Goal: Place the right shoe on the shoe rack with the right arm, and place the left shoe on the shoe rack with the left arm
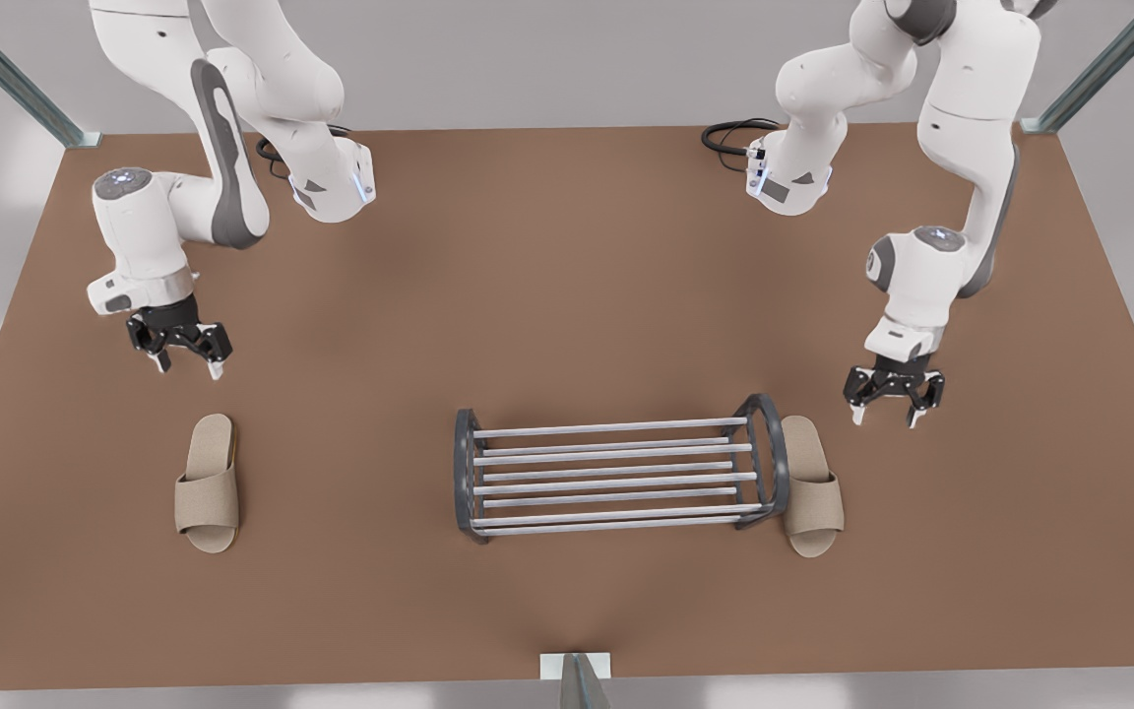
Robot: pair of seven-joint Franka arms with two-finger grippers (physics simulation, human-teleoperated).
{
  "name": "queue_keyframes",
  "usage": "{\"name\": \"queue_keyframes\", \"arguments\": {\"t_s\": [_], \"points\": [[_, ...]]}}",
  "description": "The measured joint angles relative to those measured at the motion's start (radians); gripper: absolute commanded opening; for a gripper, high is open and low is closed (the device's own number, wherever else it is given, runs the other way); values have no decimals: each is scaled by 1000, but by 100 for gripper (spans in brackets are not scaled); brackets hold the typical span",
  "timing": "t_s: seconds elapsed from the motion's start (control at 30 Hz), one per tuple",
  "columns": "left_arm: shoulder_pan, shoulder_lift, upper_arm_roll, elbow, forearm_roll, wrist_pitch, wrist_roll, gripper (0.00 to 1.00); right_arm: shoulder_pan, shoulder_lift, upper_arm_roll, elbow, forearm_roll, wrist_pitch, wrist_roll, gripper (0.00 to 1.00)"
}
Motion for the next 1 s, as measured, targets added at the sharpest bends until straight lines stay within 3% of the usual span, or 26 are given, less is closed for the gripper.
{"name": "queue_keyframes", "arguments": {"t_s": [0.33, 0.63, 0.83, 1.0], "points": [[-29, 202, -2, 134, 1, 77, 4, 99, -61, 254, 2, 42, -10, 353, -66, 100], [-44, 357, -5, 230, 4, 91, 5, 99, -55, 516, 2, 246, -21, 439, -104, 100], [-38, 399, -5, 277, -7, 94, 6, 99, -145, 641, 3, 336, -126, 454, -121, 100], [-39, 412, -6, 298, -14, 95, 6, 99, -368, 733, 148, 381, -281, 460, -132, 100]]}}
